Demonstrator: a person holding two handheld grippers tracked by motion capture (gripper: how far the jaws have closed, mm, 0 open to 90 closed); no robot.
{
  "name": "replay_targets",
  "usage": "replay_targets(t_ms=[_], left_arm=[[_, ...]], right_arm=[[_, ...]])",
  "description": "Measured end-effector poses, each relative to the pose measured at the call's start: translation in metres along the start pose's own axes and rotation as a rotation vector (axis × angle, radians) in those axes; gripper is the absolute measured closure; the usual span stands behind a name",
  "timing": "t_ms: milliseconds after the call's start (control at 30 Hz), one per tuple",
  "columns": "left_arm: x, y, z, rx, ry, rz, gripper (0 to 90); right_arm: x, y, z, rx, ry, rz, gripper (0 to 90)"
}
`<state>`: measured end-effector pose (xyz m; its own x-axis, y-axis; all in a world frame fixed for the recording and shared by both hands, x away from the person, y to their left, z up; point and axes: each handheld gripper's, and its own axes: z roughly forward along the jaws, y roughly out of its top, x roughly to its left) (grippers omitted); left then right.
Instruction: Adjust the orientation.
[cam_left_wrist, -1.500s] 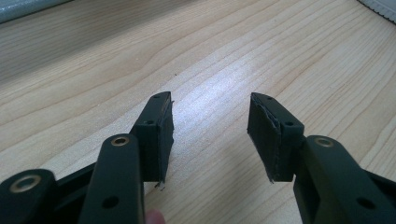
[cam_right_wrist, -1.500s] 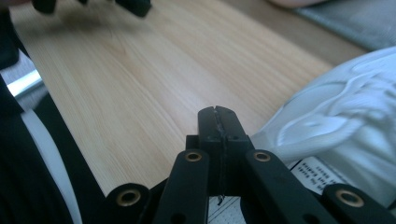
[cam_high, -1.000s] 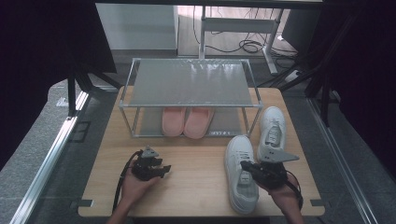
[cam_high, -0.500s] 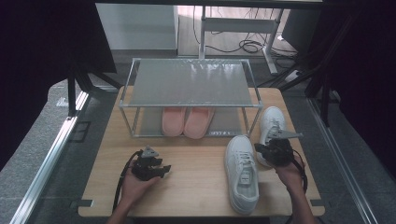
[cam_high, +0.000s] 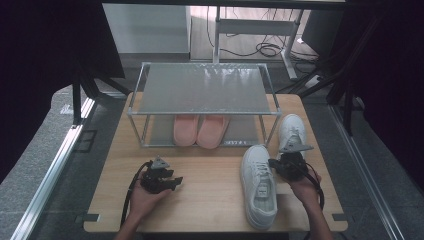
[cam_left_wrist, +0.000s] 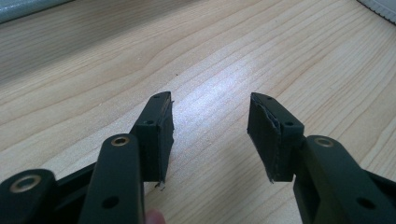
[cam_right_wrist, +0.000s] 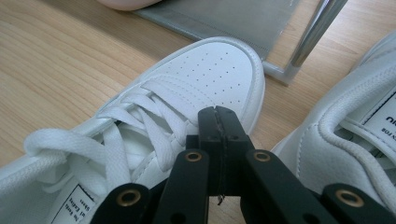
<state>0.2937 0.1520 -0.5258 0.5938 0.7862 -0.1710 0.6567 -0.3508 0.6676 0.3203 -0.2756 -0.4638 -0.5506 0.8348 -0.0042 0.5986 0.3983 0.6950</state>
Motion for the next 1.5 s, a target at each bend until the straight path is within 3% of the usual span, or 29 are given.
replay_targets(t_ms=[833, 1500], left_arm=[[0.000, 0.000, 0.001, 0.002, -0.006, 0.001, 51.3], [0.000, 0.000, 0.001, 0.007, -0.006, -0.004, 51.3]], right_arm=[[0.000, -0.003, 0.002, 0.027, -0.002, 0.012, 90.0], [0.018, 0.016, 0.022, 0.034, 0.035, -0.025, 90.0]])
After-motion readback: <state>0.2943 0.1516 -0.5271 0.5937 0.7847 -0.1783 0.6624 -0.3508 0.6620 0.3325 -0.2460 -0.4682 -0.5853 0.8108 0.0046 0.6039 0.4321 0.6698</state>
